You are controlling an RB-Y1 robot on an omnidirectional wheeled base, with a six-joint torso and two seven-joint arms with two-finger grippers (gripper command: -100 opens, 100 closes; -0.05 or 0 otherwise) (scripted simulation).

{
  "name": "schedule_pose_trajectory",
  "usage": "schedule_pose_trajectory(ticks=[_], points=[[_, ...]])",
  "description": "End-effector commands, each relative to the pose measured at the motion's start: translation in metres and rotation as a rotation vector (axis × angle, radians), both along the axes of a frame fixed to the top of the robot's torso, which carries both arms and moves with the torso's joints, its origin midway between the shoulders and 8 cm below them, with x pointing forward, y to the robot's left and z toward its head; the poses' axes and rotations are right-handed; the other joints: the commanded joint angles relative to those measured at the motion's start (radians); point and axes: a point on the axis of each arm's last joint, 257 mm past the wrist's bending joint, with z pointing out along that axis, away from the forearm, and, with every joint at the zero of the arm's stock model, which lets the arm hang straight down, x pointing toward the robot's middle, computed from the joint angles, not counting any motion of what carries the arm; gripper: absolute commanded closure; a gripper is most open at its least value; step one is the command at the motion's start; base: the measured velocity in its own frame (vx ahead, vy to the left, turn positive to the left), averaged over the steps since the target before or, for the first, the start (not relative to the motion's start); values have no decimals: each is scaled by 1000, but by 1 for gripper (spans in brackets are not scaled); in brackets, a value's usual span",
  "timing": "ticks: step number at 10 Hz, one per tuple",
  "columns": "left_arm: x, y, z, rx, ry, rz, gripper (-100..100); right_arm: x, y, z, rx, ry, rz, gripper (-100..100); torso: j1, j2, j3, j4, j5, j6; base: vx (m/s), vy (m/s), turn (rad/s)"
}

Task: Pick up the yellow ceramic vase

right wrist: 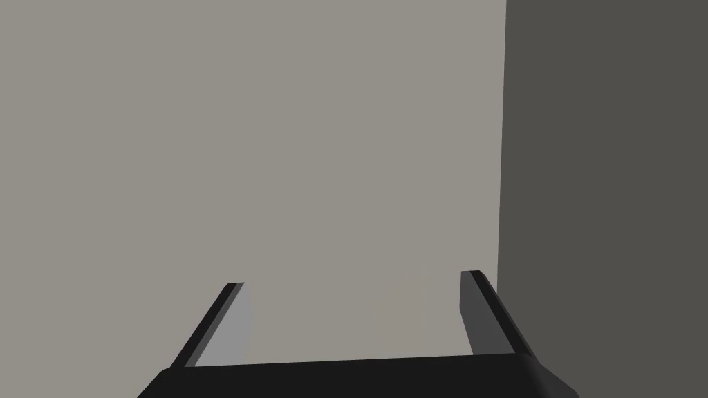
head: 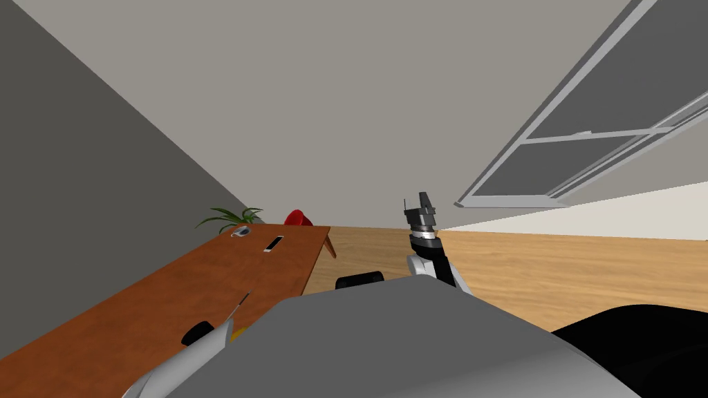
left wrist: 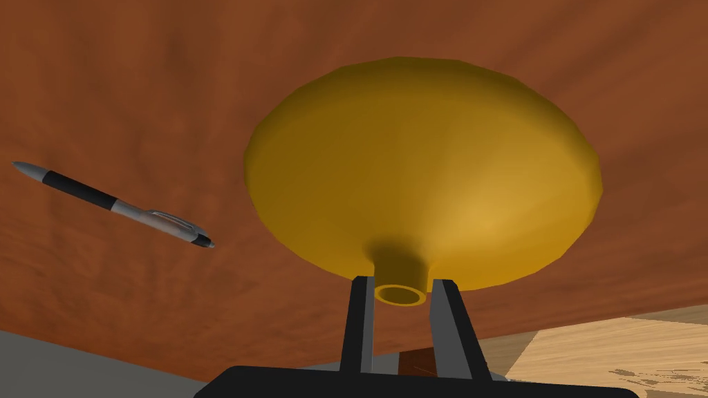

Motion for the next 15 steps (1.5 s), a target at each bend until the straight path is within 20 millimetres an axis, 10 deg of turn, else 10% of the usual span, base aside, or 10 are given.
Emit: schedule_pose_trajectory(ticks=[1, 3, 4, 5, 14, 15], points=[[0, 0, 0, 0, 0, 0, 100, 0, 0, 0, 0, 0, 0, 0, 0, 0, 0, 0, 0, 0, 0, 0, 0], [1, 0, 0, 1, -1, -1, 100, 0, 0, 0, 0, 0, 0, 0, 0, -1, -1, 0, 0, -1, 0, 0, 0], [1, 0, 0, 1, -2, -1, 0, 0, 0, 0, 0, 0, 0, 0, 0, -1, -1, -1, 0, -1, 0, 0, 0], [-3, -3, 4, 1, -1, -25, 100, 0, 0, 0, 0, 0, 0, 0, 0, -1, -1, -1, 0, -1, 85, 14, 197], [-20, -22, 21, 2, 0, -145, 100, 0, 0, 0, 0, 0, 0, 0, 0, -8, -5, -2, -1, -1, 127, 8, 161], [-20, -23, 21, 2, 1, -148, 0, 0, 0, 0, 0, 0, 0, 0, 0, -5, -3, -1, 0, 1, 9, -1, -8]])
